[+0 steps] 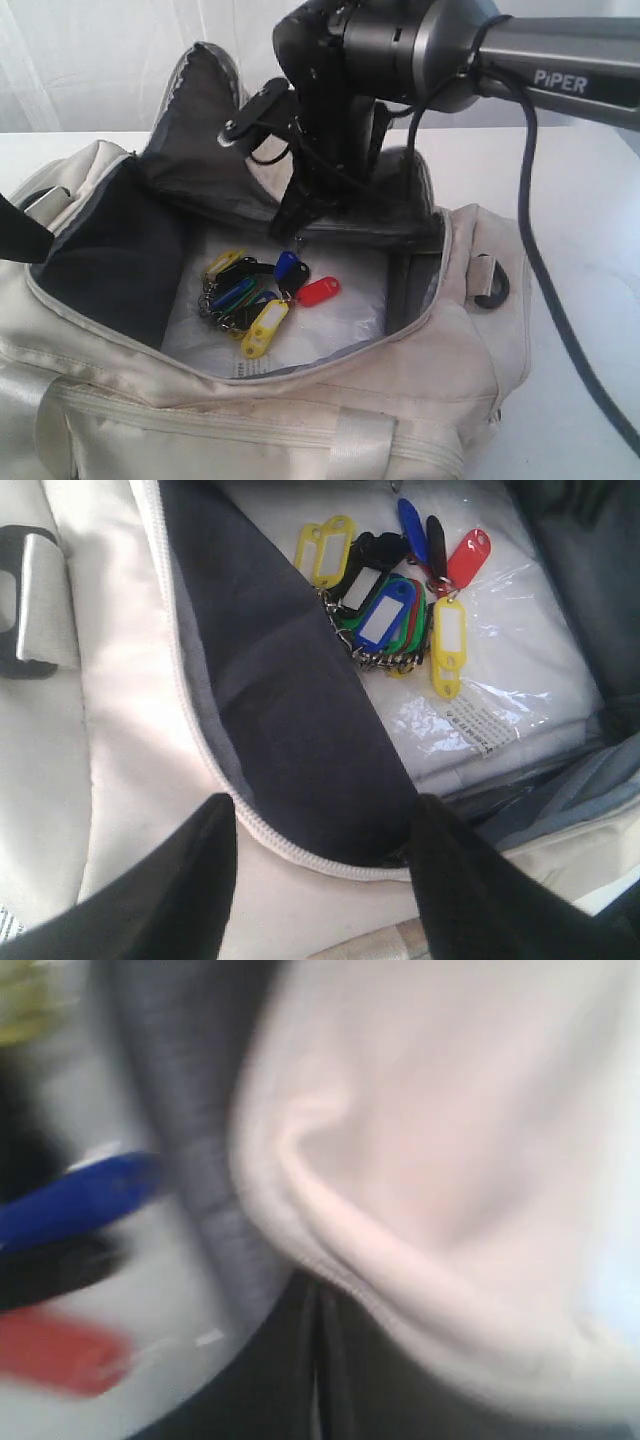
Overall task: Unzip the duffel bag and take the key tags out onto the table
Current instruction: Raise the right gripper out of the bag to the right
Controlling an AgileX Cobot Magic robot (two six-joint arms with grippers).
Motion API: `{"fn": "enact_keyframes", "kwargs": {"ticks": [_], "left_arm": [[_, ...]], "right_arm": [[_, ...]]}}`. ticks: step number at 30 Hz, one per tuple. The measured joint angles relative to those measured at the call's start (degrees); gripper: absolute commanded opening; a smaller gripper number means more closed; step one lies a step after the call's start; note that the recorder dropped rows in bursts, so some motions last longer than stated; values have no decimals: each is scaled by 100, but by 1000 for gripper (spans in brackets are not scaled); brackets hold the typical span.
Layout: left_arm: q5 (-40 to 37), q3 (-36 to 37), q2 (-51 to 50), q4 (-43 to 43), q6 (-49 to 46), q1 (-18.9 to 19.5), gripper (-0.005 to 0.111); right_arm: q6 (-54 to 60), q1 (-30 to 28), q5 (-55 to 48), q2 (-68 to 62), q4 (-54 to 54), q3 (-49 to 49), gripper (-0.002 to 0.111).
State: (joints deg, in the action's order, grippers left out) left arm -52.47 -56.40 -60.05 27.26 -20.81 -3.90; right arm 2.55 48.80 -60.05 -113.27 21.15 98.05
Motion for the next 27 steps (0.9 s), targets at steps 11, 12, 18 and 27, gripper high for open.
{"fn": "enact_keyframes", "kwargs": {"ticks": [11, 12, 18, 27], "left_arm": [[-11, 0, 0, 12, 0, 0, 56], [-11, 0, 0, 12, 0, 0, 56], [-11, 0, 0, 12, -20, 0, 56], [-11, 0, 0, 23, -48, 0, 56]], "right_arm": [[-4046, -868, 434, -161, 3990, 10, 0], [-4087, -931, 245, -161, 4006, 10, 0], [-3379, -985, -211, 412, 3320, 10, 0], [-1283, -985, -958, 1476, 740, 10, 9]]}}
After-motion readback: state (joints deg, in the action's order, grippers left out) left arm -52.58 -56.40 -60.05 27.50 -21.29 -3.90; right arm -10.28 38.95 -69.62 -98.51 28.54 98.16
